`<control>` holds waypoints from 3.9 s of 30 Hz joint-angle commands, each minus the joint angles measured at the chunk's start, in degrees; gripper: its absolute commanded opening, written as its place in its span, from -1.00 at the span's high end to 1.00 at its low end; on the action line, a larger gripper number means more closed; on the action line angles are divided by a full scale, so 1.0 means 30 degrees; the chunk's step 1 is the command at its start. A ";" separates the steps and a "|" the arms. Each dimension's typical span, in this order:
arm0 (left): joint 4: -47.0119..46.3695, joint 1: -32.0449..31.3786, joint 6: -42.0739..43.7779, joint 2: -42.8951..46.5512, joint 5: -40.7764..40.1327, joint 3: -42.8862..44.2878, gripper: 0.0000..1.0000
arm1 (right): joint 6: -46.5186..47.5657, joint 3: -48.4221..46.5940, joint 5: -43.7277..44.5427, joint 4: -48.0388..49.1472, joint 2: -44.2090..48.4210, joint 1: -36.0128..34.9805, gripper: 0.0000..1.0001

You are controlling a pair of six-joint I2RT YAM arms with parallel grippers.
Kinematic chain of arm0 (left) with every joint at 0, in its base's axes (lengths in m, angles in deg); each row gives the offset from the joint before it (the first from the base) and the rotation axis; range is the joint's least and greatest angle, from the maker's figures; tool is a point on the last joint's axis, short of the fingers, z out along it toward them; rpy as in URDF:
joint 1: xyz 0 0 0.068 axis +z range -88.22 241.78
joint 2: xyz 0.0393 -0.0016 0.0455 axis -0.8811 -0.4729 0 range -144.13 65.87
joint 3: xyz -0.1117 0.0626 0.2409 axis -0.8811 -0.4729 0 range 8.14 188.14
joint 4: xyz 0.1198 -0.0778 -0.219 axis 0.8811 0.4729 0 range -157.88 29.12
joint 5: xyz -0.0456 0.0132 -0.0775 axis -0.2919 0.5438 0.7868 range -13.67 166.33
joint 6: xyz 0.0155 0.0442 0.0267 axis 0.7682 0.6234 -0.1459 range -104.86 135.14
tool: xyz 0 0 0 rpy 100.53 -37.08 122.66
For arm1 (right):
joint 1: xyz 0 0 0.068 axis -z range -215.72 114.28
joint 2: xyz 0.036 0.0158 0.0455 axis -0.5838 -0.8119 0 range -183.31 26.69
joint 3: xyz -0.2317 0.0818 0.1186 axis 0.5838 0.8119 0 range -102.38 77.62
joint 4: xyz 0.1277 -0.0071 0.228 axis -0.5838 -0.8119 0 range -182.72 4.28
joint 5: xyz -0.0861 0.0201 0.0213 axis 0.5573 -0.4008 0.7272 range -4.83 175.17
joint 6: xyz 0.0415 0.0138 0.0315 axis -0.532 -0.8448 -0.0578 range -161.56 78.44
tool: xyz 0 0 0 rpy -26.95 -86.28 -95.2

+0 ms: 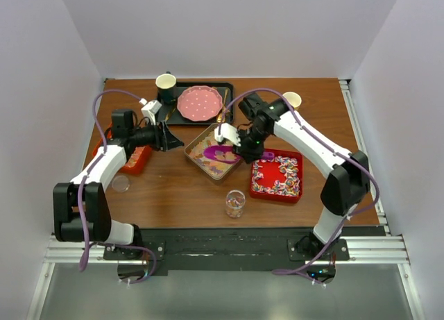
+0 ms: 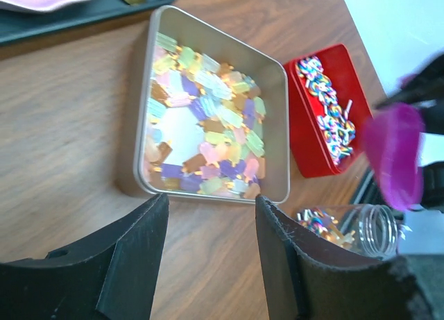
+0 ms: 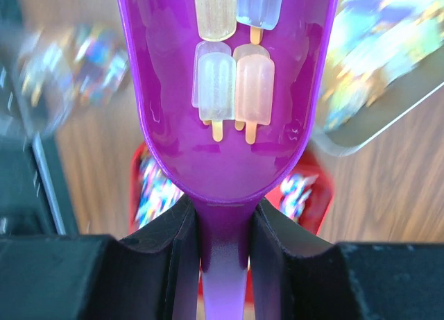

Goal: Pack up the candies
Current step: Scoop the fake candies from the storage box, then place the fake candies in the packing bottle, then move the storage box to the center of the board.

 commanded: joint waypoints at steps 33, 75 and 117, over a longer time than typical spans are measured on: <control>0.0142 0.0892 0.0856 0.1882 -0.2628 0.0165 -0.13 | 0.6090 0.4226 1.6612 -0.7718 0.5613 -0.7184 1.00; 0.2514 -0.4906 0.2995 -0.8312 -0.6175 0.6023 -0.07 | -0.2464 -0.2832 1.4186 -0.4116 0.3182 -0.1767 1.00; 0.9928 0.0392 0.7331 -0.6819 -1.3644 0.9277 -0.24 | -0.3374 -0.5091 1.2310 -0.3997 0.0486 0.0461 1.00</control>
